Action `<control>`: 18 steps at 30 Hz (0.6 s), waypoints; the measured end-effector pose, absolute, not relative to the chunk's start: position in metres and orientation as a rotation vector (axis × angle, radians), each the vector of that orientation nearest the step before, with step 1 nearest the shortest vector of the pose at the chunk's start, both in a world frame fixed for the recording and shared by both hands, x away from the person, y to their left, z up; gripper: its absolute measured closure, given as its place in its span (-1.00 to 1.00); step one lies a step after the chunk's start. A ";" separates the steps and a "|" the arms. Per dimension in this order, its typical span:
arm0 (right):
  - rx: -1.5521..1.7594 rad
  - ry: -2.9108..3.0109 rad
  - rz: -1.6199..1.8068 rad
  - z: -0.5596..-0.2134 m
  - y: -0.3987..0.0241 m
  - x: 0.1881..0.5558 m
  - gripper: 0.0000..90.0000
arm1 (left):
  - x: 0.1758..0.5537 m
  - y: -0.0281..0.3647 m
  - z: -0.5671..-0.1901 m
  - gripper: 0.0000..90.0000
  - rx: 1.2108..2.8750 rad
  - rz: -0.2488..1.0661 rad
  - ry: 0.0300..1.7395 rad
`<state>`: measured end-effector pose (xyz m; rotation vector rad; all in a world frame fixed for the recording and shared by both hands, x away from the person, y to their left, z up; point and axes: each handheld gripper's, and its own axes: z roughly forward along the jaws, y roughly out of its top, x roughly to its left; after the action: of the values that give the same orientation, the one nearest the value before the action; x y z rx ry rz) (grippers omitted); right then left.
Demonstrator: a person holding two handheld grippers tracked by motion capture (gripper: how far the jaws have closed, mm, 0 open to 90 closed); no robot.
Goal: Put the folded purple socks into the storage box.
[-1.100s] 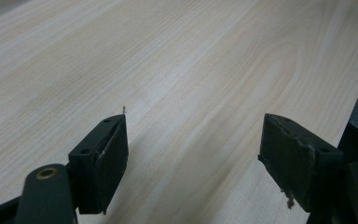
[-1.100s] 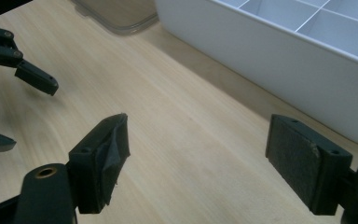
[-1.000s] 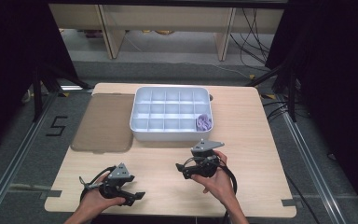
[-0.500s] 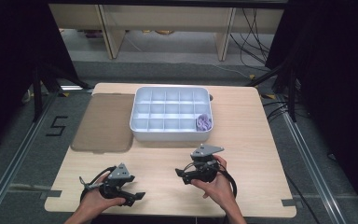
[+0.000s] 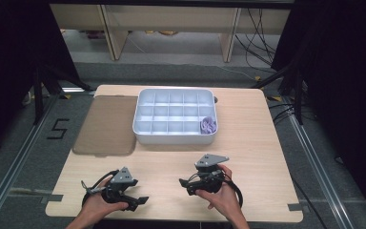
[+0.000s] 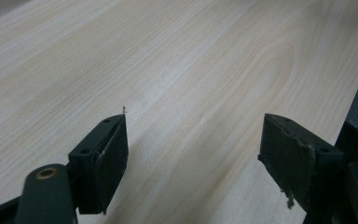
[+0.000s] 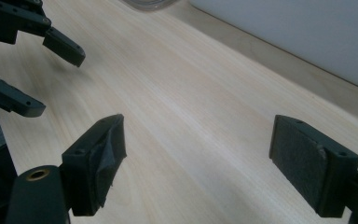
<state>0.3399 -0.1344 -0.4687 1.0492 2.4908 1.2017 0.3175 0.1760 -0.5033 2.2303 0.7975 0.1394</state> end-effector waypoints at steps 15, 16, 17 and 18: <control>1.037 2.523 1.170 -0.480 -0.137 0.326 -0.58 | 0.316 0.174 -0.504 -0.48 2.199 0.124 0.829; 1.039 2.519 1.176 -0.480 -0.137 0.326 -0.58 | 0.316 0.173 -0.505 -0.48 2.199 0.124 0.829; 1.041 2.534 1.180 -0.480 -0.137 0.324 -0.59 | 0.315 0.173 -0.505 -0.48 2.199 0.126 0.828; 1.025 2.526 1.173 -0.481 -0.137 0.324 -0.60 | 0.316 0.175 -0.504 -0.48 2.219 0.128 0.814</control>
<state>0.3239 -0.1368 -0.4813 1.0253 2.5259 1.1730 0.3160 0.1745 -0.5040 2.2193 0.8140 0.1275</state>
